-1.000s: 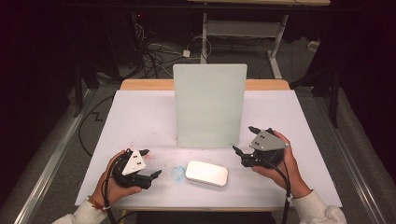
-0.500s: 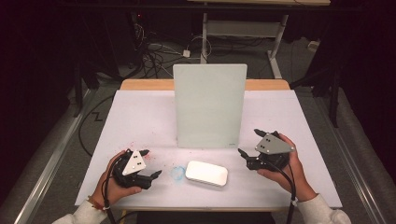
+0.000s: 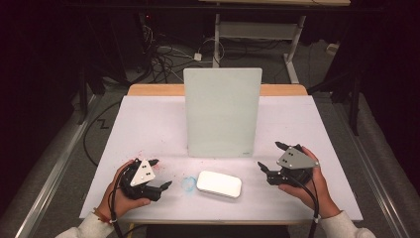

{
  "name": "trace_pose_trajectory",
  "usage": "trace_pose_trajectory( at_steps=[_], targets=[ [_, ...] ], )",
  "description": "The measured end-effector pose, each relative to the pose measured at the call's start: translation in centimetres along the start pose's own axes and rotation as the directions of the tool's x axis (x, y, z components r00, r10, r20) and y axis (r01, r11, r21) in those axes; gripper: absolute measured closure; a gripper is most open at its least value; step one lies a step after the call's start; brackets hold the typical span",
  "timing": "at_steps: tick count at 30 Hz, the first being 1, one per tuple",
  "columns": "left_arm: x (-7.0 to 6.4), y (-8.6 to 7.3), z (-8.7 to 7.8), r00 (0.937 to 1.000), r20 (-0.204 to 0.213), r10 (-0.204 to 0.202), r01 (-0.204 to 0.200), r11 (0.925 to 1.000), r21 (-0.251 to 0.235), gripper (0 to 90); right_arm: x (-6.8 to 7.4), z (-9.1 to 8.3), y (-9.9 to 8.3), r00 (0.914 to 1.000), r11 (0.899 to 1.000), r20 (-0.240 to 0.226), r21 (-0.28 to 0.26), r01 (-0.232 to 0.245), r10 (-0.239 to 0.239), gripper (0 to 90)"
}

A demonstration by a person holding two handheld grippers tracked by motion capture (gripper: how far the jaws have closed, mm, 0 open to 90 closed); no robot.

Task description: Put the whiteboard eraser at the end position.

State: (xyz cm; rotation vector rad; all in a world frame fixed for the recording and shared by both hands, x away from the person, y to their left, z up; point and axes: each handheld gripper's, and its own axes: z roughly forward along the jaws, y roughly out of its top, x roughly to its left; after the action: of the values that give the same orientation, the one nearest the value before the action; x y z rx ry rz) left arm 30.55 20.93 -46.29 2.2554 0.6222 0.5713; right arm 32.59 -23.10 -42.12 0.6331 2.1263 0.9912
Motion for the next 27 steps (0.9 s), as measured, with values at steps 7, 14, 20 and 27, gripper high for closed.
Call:
trace_pose_trajectory(
  at_steps=[7, 14, 20, 27],
  targets=[
    [0.0, 0.0, 0.1, 1.0000, 0.001, -0.001, 0.001, 1.0000, -0.001, 17.7, -0.1, -0.2, -1.2, 0.9998, 1.000, 0.010, 0.013, -0.016, 0.016, 18.7],
    [0.0, 0.1, 0.2, 1.0000, 0.003, -0.002, 0.002, 1.0000, -0.004, 17.7, -0.4, -0.6, -2.7, 0.9987, 0.999, 0.010, 0.019, -0.051, 0.051, 18.8],
    [0.2, 0.1, 0.3, 0.9999, 0.009, -0.010, 0.010, 0.9999, -0.009, 17.7, -0.7, -1.0, -3.9, 0.9968, 0.997, 0.010, 0.016, -0.080, 0.080, 18.8],
    [0.1, 0.3, 0.4, 1.0000, 0.006, -0.005, 0.005, 1.0000, -0.008, 17.7, -0.8, -1.3, -5.8, 0.9912, 0.991, -0.008, 0.038, -0.132, 0.132, 18.8]
  ],
)
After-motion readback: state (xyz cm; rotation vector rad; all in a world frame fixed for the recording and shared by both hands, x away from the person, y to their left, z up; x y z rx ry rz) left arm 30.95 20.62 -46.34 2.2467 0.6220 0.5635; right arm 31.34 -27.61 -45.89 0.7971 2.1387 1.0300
